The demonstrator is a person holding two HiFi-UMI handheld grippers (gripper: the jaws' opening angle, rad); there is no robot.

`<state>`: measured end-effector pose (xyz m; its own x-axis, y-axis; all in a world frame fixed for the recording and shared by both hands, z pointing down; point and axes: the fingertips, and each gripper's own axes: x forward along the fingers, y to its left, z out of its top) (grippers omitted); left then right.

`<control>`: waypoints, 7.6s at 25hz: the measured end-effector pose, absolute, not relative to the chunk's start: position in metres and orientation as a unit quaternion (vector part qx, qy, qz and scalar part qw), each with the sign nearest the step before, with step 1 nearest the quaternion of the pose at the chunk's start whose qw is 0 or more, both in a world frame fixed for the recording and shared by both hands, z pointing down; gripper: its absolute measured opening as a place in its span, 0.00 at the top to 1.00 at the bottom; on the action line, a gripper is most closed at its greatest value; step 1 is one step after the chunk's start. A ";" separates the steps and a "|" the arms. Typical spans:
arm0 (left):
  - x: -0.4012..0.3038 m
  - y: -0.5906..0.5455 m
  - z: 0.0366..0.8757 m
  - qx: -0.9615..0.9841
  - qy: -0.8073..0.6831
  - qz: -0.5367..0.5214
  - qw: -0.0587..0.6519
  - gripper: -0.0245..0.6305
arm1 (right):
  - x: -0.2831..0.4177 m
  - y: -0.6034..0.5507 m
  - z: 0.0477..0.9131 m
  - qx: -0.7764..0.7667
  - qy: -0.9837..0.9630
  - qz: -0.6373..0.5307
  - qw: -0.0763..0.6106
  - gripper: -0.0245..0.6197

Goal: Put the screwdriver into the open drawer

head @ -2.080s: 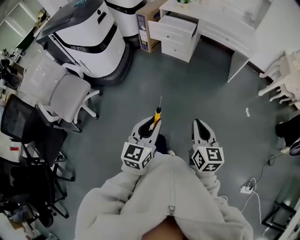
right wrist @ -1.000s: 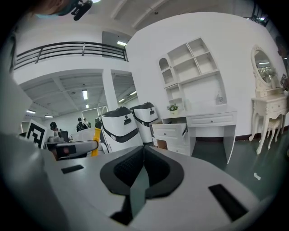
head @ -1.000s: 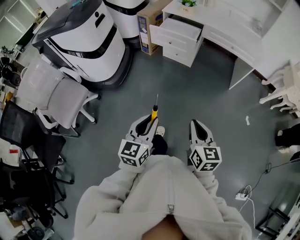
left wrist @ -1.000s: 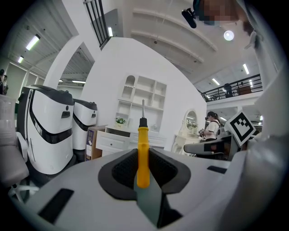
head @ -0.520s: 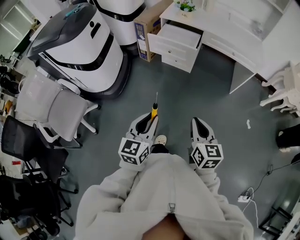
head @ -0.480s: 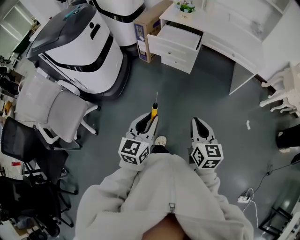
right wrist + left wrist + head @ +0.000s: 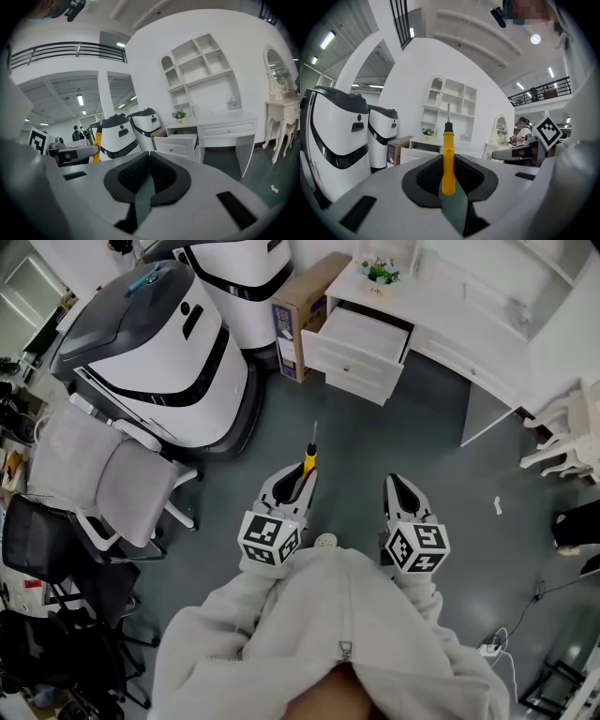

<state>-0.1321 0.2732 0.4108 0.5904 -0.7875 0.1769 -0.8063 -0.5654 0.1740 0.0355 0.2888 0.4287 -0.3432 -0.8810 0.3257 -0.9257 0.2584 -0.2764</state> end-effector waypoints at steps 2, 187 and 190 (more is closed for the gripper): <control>-0.135 0.261 0.410 0.886 -0.448 0.039 0.116 0.83 | 0.032 0.279 0.429 0.572 -0.790 0.214 0.051 0.91; 0.112 -0.363 0.721 0.596 -0.348 0.137 0.710 0.83 | 0.183 -0.314 0.547 0.578 -0.715 0.367 0.146 0.91; 0.123 -0.361 0.740 0.583 -0.346 0.150 0.720 0.83 | 0.185 -0.317 0.550 0.574 -0.717 0.366 0.152 0.91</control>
